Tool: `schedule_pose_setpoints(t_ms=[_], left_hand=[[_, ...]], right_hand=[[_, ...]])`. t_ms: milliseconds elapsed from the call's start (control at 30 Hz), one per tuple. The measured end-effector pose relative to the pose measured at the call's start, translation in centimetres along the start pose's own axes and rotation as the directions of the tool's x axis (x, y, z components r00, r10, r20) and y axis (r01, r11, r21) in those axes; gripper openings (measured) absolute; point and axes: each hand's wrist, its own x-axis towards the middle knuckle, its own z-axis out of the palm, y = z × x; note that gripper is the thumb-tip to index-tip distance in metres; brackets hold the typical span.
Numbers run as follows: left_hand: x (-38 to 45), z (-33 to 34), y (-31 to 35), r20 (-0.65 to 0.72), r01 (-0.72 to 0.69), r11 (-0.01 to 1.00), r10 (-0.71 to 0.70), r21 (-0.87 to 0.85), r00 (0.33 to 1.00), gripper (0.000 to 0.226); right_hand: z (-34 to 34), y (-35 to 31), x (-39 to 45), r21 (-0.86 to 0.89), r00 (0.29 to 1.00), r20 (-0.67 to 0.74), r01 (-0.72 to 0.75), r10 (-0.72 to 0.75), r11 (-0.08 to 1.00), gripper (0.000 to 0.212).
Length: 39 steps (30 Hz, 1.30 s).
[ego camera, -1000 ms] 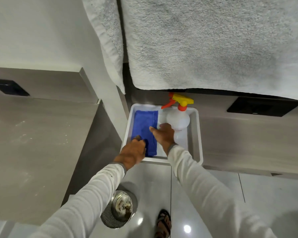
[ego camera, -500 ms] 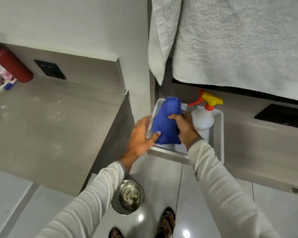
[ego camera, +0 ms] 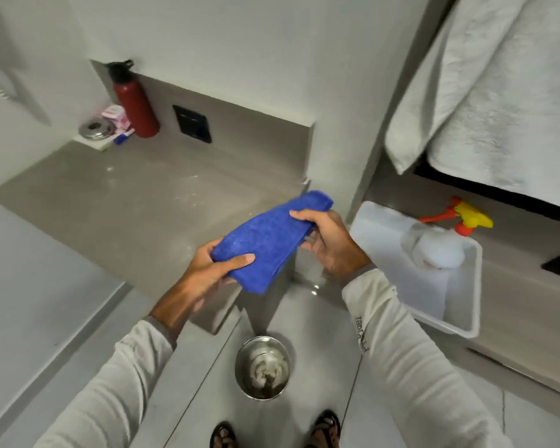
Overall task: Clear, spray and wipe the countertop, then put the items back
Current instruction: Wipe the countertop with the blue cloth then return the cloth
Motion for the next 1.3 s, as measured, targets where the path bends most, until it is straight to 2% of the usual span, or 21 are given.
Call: schedule_pose_setpoints(t_ms=[100,200,267,300,333,400,433,467,500,533,600,733,800,867,933,1033,1133,1167,1200,1267,1300], left_hand=[[-1.3,-6.3,0.0,-0.197,0.004,1.000,0.000,0.024,0.980,0.070],[-1.0,-11.6,-0.2,-0.342,0.017,0.999,-0.004,0.036,0.940,0.058],[-0.1,-14.2,-0.4,-0.390,-0.005,0.992,0.055,0.127,0.919,0.053],[0.4,-15.3,-0.6,-0.397,-0.020,0.968,0.122,0.251,0.910,0.052],[0.8,-16.2,-1.0,-0.389,-0.028,0.889,0.228,0.457,0.892,0.051],[1.8,-17.2,-2.6,-0.254,-0.026,0.550,0.428,0.835,0.867,0.048],[2.1,-17.0,-3.8,-0.153,-0.024,0.344,0.479,0.939,0.864,0.044],[2.3,-16.3,-4.9,-0.090,-0.002,0.186,0.487,0.983,0.869,0.040],[2.4,-15.1,-6.1,-0.074,0.031,0.098,0.478,0.995,0.875,0.040],[2.6,-13.6,-7.2,-0.105,0.081,0.073,0.440,0.994,0.892,0.050],[3.0,-10.9,-8.8,-0.184,0.157,0.114,0.295,0.981,0.937,0.077],[5.3,-8.2,-9.8,-0.191,0.153,0.162,0.257,0.975,0.947,0.089],[6.7,-8.9,-9.7,-0.054,0.029,0.089,0.284,0.996,0.957,0.089],[9.1,-10.4,-9.2,0.183,-0.180,-0.038,0.291,0.983,0.939,0.088],[11.1,-12.5,-8.0,0.408,-0.377,-0.173,0.210,0.910,0.888,0.088],[11.7,-15.5,-6.4,0.633,-0.573,-0.328,0.110,0.751,0.767,0.083],[10.0,-17.8,-5.5,0.731,-0.677,-0.353,0.032,0.646,0.682,0.075],[9.6,-17.8,-5.8,0.712,-0.659,-0.321,0.079,0.681,0.698,0.073],[9.4,-17.0,-6.4,0.639,-0.593,-0.261,0.149,0.762,0.755,0.071],[9.8,-13.5,-7.5,0.351,-0.338,-0.095,0.255,0.936,0.901,0.073],[10.4,-11.3,-8.0,0.231,-0.220,-0.068,0.311,0.973,0.922,0.074]], right_hand=[[2.9,4.2,0.7,-0.106,0.993,-0.010,-0.120,0.120,0.987,0.030],[6.0,8.6,0.5,-0.239,0.979,-0.033,-0.202,0.200,0.950,0.033],[7.4,11.3,0.2,-0.372,0.977,-0.075,-0.214,0.201,0.903,0.019],[7.9,12.4,0.2,-0.453,0.981,-0.097,-0.192,0.166,0.870,0.025],[8.1,13.3,0.5,-0.531,0.987,-0.112,-0.159,0.117,0.833,0.032],[7.8,14.1,1.1,-0.665,0.985,-0.172,-0.100,-0.021,0.740,0.034],[7.3,14.0,1.5,-0.707,0.975,-0.209,-0.097,-0.076,0.701,0.029],[6.9,13.8,1.9,-0.731,0.960,-0.253,-0.108,-0.120,0.674,0.023],[6.6,13.5,2.3,-0.748,0.943,-0.295,-0.126,-0.156,0.651,0.021],[6.3,13.2,2.5,-0.778,0.930,-0.312,-0.132,-0.196,0.614,0.022],[5.8,12.6,3.2,-0.863,0.912,-0.284,-0.107,-0.297,0.494,0.034],[4.1,12.0,5.0,-0.936,0.857,-0.262,-0.112,-0.444,0.335,0.067],[2.7,11.9,5.9,-0.957,0.833,-0.246,-0.127,-0.495,0.261,0.073],[1.7,11.9,7.2,-0.971,0.833,-0.226,-0.153,-0.505,0.182,0.079],[1.3,12.1,9.2,-0.985,0.854,-0.169,-0.133,-0.492,0.107,0.084],[2.0,12.4,13.0,-0.994,0.907,-0.111,-0.105,-0.405,0.037,0.084],[2.5,13.0,16.4,-0.989,0.900,-0.147,-0.128,-0.410,0.073,0.076],[2.4,13.1,17.2,-0.985,0.887,-0.169,-0.142,-0.430,0.094,0.076],[2.2,13.1,17.7,-0.982,0.878,-0.185,-0.154,-0.441,0.107,0.075],[1.5,13.1,18.1,-0.980,0.870,-0.198,-0.168,-0.451,0.107,0.073],[1.1,13.1,18.2,-0.981,0.863,-0.193,-0.166,-0.466,0.100,0.072]])
